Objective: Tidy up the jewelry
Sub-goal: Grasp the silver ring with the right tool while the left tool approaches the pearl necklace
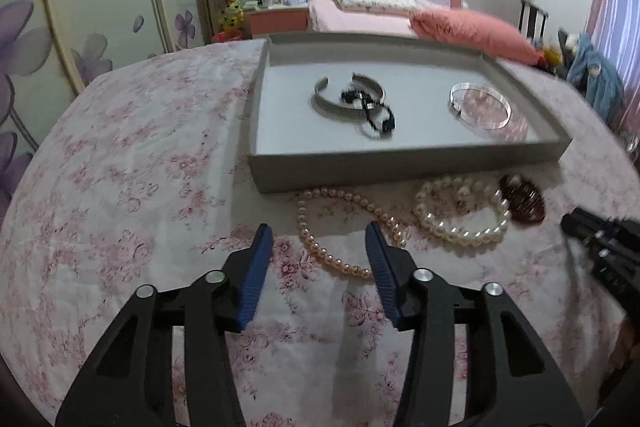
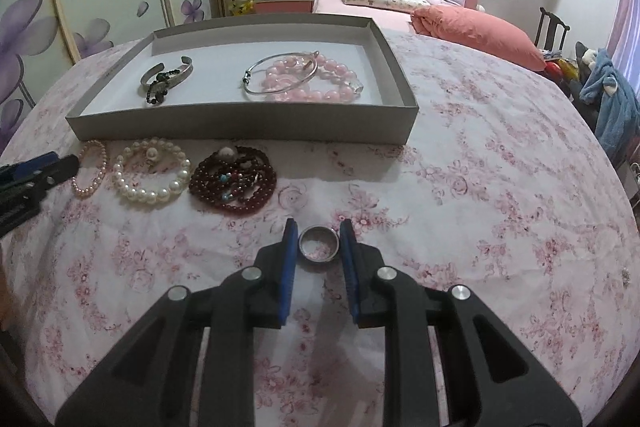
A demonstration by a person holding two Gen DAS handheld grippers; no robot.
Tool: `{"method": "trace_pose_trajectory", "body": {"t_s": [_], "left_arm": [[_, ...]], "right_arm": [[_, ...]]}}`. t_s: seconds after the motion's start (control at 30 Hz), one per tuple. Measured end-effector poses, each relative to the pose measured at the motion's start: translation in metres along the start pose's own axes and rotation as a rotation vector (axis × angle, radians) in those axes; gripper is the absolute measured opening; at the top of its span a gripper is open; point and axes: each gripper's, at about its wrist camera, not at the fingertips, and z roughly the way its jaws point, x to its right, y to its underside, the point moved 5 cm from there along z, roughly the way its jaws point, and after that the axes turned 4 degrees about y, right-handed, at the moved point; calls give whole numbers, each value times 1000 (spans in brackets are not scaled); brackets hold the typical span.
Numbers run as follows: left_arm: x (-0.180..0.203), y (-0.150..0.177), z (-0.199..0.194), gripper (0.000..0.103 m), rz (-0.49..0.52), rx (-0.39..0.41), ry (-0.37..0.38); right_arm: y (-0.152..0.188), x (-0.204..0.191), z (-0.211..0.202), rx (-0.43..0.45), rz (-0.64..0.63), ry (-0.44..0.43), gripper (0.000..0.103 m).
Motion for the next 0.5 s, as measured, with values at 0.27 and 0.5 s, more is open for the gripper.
{"method": "trace_pose_trajectory", "body": {"t_s": [0.27, 0.5], "left_arm": [[-22, 5, 0, 42, 45, -20, -75], [-26, 6, -1, 42, 25, -19, -34]], "right_arm": [[0, -1, 0, 0, 1, -3, 22], [1, -1, 0, 0, 1, -3, 22]]}}
